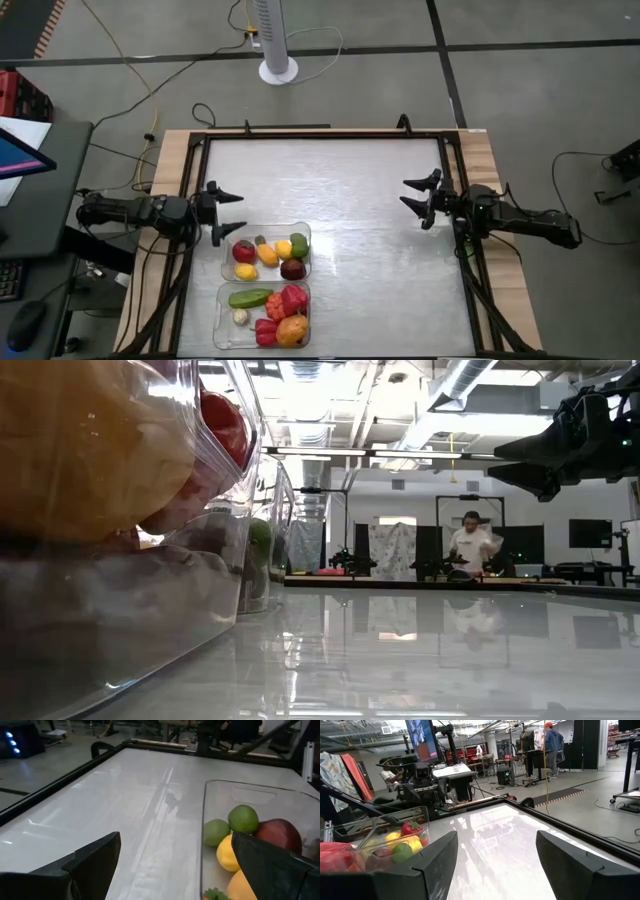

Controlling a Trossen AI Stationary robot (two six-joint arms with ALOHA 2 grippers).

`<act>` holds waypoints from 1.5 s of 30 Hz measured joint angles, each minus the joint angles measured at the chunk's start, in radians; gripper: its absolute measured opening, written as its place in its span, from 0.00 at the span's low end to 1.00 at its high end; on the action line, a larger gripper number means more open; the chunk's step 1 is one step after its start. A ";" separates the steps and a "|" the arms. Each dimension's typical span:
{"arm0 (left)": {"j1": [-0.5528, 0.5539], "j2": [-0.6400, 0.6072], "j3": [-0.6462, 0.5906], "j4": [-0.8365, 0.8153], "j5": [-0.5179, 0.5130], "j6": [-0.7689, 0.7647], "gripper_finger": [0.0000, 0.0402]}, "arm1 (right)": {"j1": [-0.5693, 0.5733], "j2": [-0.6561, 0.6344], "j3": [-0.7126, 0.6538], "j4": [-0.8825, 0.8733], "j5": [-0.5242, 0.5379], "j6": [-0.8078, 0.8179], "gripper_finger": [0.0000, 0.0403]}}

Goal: Sort produce into baskets
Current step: Return to Home Position

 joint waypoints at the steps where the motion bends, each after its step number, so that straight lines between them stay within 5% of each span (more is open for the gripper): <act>1: 0.004 0.000 0.000 0.000 0.000 0.000 0.92 | 0.000 0.000 0.000 0.000 0.000 0.000 0.73; 10: 0.015 0.000 -0.002 0.007 0.000 0.000 0.92 | 0.000 0.000 0.000 0.000 0.000 0.000 0.73; 21: 0.017 -0.001 -0.132 0.498 -0.002 -0.007 0.92 | 0.000 0.000 0.000 0.000 0.000 0.001 0.73; 45: 0.017 0.005 -0.133 0.501 0.000 0.001 0.92 | 0.000 0.003 0.000 0.000 0.000 0.000 0.73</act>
